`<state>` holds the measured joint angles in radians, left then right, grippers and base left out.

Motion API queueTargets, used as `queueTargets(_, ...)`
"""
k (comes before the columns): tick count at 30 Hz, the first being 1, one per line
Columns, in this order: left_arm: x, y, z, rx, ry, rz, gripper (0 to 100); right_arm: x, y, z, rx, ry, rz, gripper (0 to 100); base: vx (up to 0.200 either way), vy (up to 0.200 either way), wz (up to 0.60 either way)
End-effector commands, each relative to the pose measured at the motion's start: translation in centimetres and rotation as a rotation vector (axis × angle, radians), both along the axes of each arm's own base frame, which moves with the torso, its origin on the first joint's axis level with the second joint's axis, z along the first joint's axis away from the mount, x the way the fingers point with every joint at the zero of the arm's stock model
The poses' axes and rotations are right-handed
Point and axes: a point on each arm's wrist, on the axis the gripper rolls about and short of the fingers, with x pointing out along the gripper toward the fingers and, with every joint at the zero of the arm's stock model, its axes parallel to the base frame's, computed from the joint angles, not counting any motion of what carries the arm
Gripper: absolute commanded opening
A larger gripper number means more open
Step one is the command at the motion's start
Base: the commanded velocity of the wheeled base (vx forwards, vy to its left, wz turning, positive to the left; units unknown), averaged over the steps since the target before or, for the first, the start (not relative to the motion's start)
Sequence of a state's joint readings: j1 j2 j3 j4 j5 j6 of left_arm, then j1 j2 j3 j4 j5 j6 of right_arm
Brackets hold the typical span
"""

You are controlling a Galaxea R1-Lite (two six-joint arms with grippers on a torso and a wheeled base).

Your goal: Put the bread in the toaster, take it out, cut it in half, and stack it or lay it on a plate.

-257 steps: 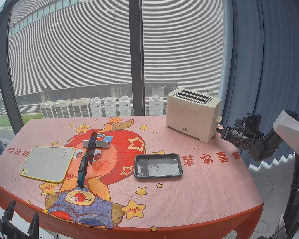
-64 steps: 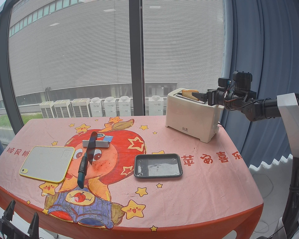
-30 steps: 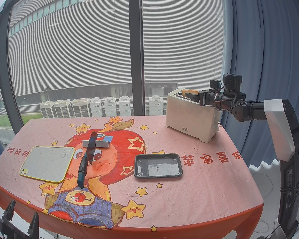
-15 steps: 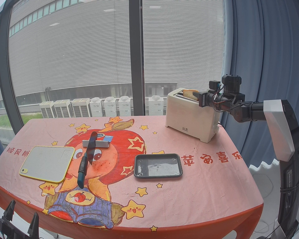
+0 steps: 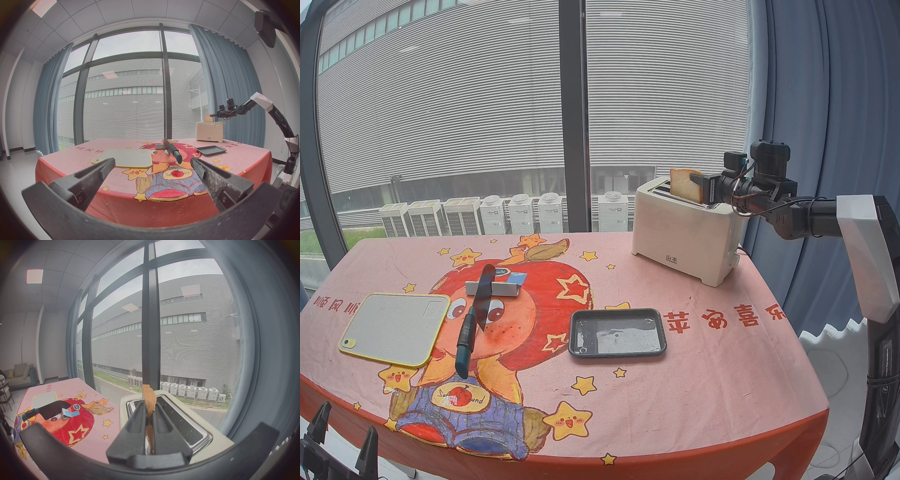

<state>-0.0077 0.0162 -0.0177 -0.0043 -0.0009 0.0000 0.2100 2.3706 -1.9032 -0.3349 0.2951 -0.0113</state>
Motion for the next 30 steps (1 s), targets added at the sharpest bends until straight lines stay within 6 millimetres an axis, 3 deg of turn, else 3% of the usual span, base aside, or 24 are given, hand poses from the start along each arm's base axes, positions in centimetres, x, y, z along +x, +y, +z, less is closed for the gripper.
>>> queueTargets(1, 0.0, 0.0, -0.5, 0.0, 0.001, -0.001, 100, -1.0, -0.1, 1.9, 0.008, -0.03, 0.001, 0, 0.0, 0.0, 0.0)
queueTargets(17, 0.0, 0.0, -0.5, 0.0, 0.001, -0.001, 100, -4.2, -0.2, 6.3, 0.025, -0.089, -0.013, 0, 0.0, 0.0, 0.0)
queueTargets(30, 0.0, 0.0, -0.5, 0.0, 0.001, -0.001, 100, -8.2, 0.1, 5.6, 0.02, -0.063, 0.0, 0, 0.0, 0.0, 0.0)
